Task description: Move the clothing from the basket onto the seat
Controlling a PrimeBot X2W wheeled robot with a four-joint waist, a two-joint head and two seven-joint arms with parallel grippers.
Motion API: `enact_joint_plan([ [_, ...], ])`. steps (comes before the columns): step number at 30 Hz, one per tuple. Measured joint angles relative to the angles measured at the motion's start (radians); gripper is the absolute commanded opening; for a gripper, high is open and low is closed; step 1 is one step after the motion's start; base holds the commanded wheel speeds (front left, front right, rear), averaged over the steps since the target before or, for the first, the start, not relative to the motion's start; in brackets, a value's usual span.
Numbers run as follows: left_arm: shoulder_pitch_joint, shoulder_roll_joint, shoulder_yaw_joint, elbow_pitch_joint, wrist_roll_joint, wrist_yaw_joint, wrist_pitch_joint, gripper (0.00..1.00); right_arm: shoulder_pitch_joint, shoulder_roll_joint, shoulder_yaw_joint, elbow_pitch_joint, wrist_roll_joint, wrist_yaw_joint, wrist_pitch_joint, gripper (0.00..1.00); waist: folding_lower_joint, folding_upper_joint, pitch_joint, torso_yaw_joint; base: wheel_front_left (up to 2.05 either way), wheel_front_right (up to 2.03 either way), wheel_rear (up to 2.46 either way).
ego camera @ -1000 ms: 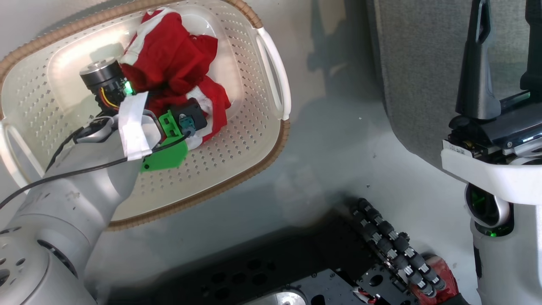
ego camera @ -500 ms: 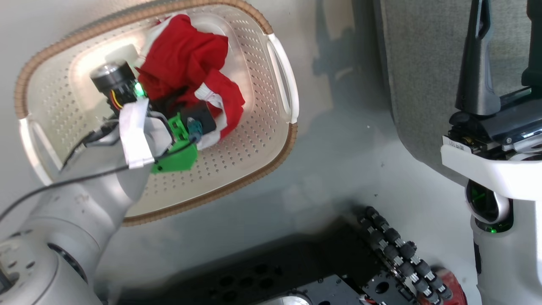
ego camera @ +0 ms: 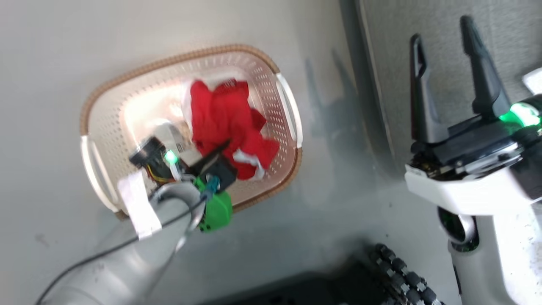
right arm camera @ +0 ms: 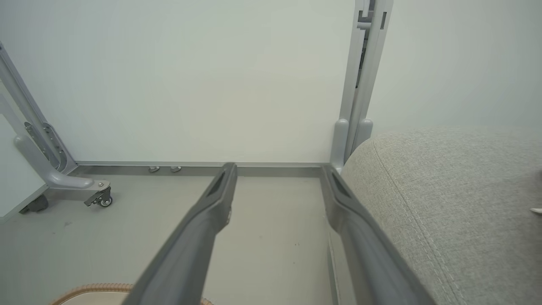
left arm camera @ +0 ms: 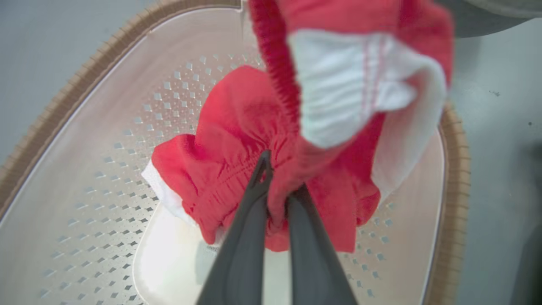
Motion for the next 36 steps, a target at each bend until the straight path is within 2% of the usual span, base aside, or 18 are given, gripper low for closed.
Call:
enact_joint_plan([
  [3,0.069,0.006,0.043,-0.068,-0.006,0.022,0.000,0.00,0.033,0.000,0.004,0.011,-0.002,0.000,0.000,1.00,0.0000,0.0000,-0.062,0.009,0.00,0.00,0.00],
  [10,0.274,-0.009,0.219,-0.304,-0.021,0.080,0.000,0.00,0.157,0.000,-0.016,0.058,0.031,0.000,0.000,1.00,-0.0001,0.0000,-0.269,0.043,0.00,0.00,0.00],
  [16,0.400,-0.025,0.349,-0.449,-0.004,0.088,0.000,0.00,0.218,0.000,-0.005,0.086,0.040,0.000,0.000,1.00,-0.0001,0.0000,-0.405,0.065,0.00,0.00,0.00],
  [24,0.527,-0.095,0.518,-0.593,-0.007,0.020,0.000,0.00,0.305,0.000,-0.004,0.119,0.052,0.000,0.000,1.00,-0.0001,0.0000,-0.574,0.091,0.00,0.00,0.00],
  [31,0.576,-0.142,0.610,-0.643,0.004,-0.029,0.000,0.00,0.378,0.000,0.029,0.159,0.063,0.000,0.000,1.00,-0.0001,0.0000,-0.701,0.106,0.00,0.00,0.00],
  [36,0.582,-0.158,0.636,-0.673,0.015,-0.050,0.000,0.00,0.415,0.000,0.046,0.181,0.061,0.000,0.000,1.00,-0.0001,0.0000,-0.776,0.110,0.00,0.00,0.00],
])
